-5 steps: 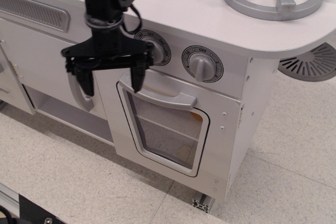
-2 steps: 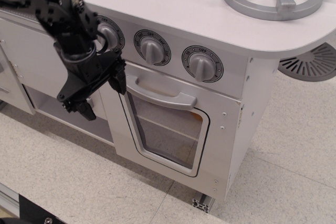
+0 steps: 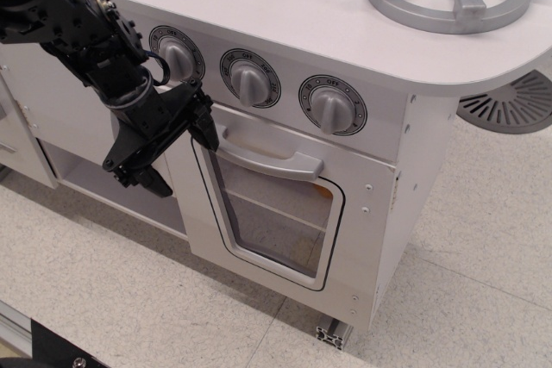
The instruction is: Open oven
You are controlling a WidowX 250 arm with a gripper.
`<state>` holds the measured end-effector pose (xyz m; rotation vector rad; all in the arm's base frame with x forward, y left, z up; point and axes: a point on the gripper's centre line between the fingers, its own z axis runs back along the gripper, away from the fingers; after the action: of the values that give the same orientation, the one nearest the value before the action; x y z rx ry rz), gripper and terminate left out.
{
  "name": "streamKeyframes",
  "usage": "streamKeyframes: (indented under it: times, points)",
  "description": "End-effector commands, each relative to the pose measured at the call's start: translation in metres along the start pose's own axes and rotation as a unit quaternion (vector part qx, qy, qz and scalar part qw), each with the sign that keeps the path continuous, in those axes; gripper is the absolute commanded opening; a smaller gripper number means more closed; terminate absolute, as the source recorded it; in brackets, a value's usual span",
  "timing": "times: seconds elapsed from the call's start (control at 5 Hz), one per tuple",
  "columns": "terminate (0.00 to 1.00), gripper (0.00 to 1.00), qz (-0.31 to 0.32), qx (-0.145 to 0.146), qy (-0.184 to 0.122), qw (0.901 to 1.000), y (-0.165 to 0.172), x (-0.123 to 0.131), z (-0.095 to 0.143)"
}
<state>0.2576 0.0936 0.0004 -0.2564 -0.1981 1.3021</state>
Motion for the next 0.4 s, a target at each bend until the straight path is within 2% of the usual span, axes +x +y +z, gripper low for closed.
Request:
streamKeyframes:
  times: [0.0,0.2]
  points:
    - [0.0,1.0,-0.004,-0.024,-0.009,0.9997,-0.023,-0.002,-0.002]
    - [0.0,1.0,-0.007,-0.019,-0.019,0.9996,-0.028,-0.007,-0.015]
